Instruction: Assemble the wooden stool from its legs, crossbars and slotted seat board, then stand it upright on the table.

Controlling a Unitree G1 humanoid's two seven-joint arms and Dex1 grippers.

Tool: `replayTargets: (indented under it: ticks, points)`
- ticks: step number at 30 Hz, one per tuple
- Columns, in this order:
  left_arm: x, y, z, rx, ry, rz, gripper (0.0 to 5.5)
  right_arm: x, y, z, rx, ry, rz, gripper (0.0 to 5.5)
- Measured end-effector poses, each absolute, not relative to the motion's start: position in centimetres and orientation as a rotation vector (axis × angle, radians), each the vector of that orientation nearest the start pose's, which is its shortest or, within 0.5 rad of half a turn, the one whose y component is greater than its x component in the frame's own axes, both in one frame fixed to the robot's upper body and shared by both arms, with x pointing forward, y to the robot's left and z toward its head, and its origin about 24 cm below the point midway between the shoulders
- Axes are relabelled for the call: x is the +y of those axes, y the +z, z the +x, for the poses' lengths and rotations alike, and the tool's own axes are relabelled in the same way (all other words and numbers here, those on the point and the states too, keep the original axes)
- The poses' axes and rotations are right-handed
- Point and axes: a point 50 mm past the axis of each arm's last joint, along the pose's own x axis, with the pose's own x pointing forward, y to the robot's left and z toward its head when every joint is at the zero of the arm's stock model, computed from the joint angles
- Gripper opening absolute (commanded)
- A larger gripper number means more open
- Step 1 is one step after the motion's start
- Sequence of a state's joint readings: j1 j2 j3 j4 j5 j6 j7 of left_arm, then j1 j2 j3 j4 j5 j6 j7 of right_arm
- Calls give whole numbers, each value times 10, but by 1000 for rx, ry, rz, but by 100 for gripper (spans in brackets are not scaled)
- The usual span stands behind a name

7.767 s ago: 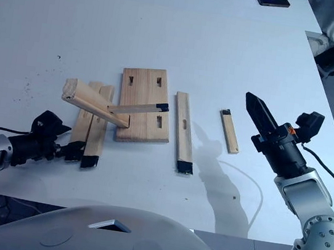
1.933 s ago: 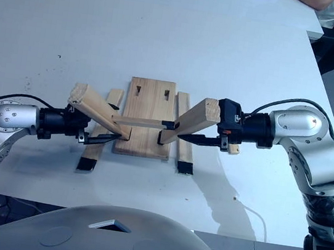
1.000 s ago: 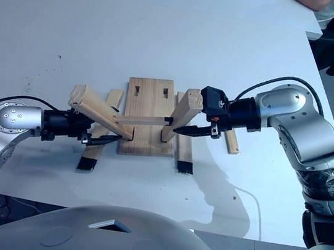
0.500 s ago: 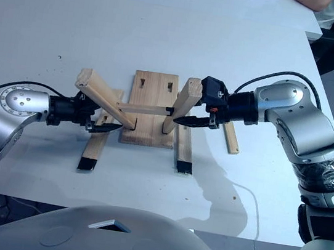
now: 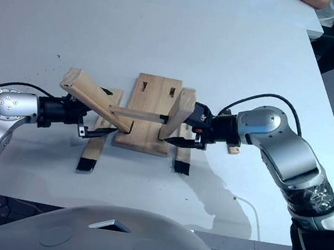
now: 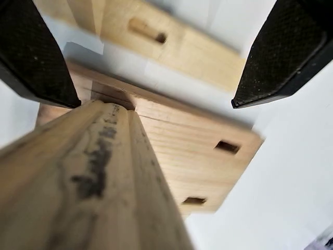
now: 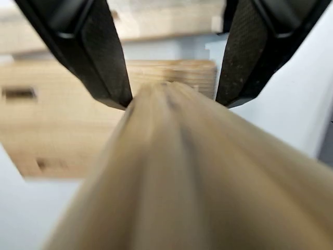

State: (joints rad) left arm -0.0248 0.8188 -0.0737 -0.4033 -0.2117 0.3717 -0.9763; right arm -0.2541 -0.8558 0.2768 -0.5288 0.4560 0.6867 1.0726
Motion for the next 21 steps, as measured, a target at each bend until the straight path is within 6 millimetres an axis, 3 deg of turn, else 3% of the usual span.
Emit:
replayTargets:
  ticks: [4,10,16,21]
  points:
    - [201,113,215,305,-1077,576,538,-153,134,205,431,1369,-383,283]
    - [185,98,194,318,-1106,495,538,-155,130,208,405,1250,-321,283]
    - [181,93,202,317,-1046,469,538,-153,127,213,370,1141,-266,283]
    - [172,96,197,296,-1058,438,538,-164,125,215,359,981,-228,283]
